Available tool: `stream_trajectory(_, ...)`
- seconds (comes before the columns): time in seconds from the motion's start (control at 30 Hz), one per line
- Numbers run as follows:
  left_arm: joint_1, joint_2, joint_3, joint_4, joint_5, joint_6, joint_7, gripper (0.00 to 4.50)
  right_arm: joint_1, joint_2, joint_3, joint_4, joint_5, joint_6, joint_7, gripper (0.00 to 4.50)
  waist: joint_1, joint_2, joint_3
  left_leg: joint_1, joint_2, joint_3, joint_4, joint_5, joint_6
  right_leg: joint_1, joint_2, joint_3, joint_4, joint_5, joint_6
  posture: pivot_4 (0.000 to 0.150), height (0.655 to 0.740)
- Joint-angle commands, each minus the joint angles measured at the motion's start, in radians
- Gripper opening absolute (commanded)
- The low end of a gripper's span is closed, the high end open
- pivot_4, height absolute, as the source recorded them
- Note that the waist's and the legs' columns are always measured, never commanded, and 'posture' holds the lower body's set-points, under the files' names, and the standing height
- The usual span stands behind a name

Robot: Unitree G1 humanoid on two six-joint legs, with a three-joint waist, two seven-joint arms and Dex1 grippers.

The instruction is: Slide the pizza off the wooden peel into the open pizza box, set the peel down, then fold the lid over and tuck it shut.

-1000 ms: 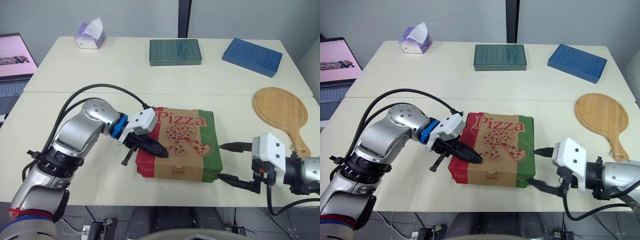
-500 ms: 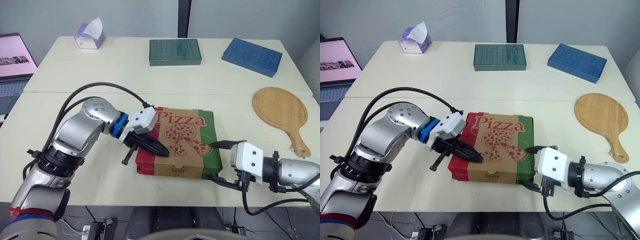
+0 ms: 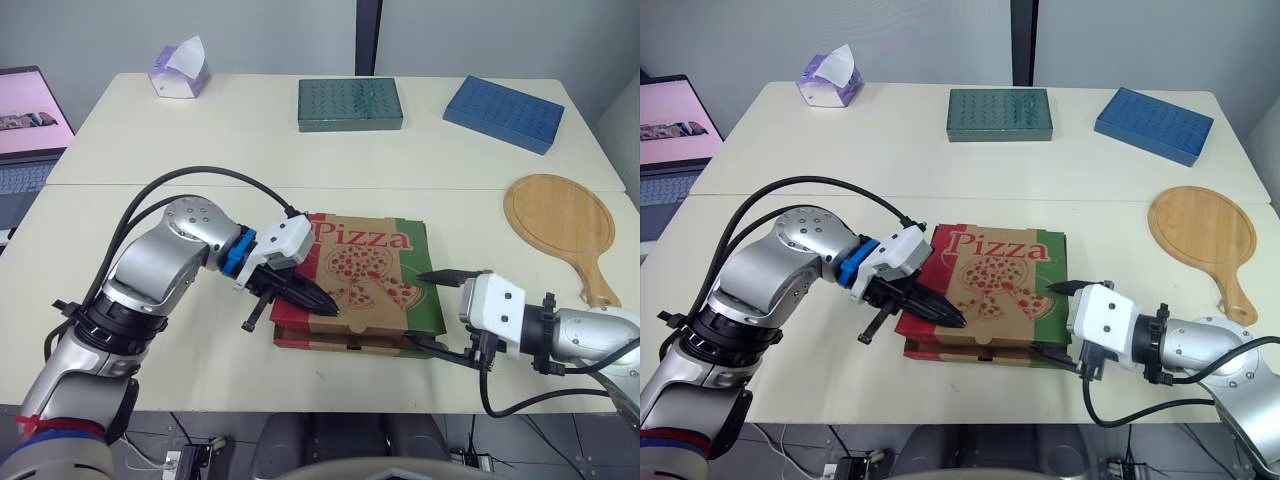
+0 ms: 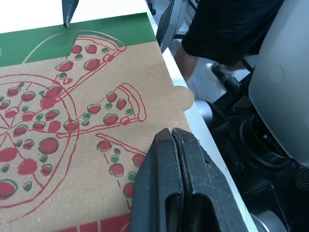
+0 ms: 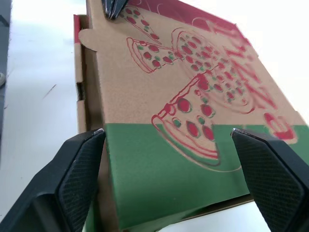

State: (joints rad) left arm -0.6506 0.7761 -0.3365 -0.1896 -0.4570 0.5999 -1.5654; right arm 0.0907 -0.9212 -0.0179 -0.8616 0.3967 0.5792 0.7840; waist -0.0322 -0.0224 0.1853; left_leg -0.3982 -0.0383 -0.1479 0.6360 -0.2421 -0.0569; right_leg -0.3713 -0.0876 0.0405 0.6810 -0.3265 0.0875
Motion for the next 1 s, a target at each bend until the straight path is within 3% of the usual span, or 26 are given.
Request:
stream_trajectory(0.03, 0.009, 0.020, 0.003, -0.031, 0.007, -0.024, -0.012, 0.00, 0.016, -0.013, -0.010, -0.030, -0.013, -0.005, 0.002, 4.47, 0.000, 0.000, 0.000, 0.000, 0.000, 0.000, 0.000, 0.000, 0.000, 0.000, 0.000, 0.000, 0.000, 0.000, 0.000, 0.150, 0.7400)
stream_trajectory(0.37, 0.033, 0.024, -0.023, -0.017, 0.056, -0.078, -0.005, 0.00, 0.070, -0.014, -0.010, -0.029, -0.067, -0.039, 0.001, 4.47, 0.000, 0.000, 0.000, 0.000, 0.000, 0.000, 0.000, 0.000, 0.000, 0.000, 0.000, 0.000, 0.000, 0.000, 0.000, 0.150, 0.7400)
stream_trajectory(0.53, 0.035, 0.025, -0.027, -0.007, 0.066, -0.093, -0.004, 0.00, 0.079, -0.005, -0.113, -0.050, 0.053, 0.013, 0.028, 4.47, 0.000, 0.000, 0.000, 0.000, 0.000, 0.000, 0.000, 0.000, 0.000, 0.001, 0.000, 0.000, 0.000, 0.000, 0.000, 0.150, 0.7400)
stream_trajectory(0.67, 0.039, 0.024, -0.028, -0.007, 0.067, -0.099, -0.002, 0.00, 0.067, -0.001, -0.215, -0.073, 0.233, 0.104, 0.033, 4.47, 0.000, 0.000, 0.000, 0.000, 0.000, 0.000, 0.000, 0.000, 0.000, 0.001, 0.000, 0.000, 0.000, 0.000, 0.000, 0.150, 0.7400)
stream_trajectory(0.83, 0.035, 0.019, -0.027, -0.007, 0.061, -0.092, 0.001, 0.00, 0.066, -0.036, -0.155, -0.092, 0.195, 0.093, 0.036, 4.47, 0.000, 0.000, 0.000, 0.001, 0.000, 0.000, 0.000, 0.000, 0.000, 0.001, 0.000, 0.000, 0.000, 0.000, 0.000, 0.150, 0.7400)
stream_trajectory(1.0, 0.033, 0.015, -0.026, -0.010, 0.057, -0.086, 0.002, 0.00, 0.000, -0.036, 0.014, -0.049, 0.004, 0.009, -0.016, 4.47, 0.000, 0.001, 0.000, 0.001, 0.000, 0.000, 0.000, 0.000, 0.000, 0.001, 0.000, 0.000, 0.000, 0.000, 0.000, 0.150, 0.7400)
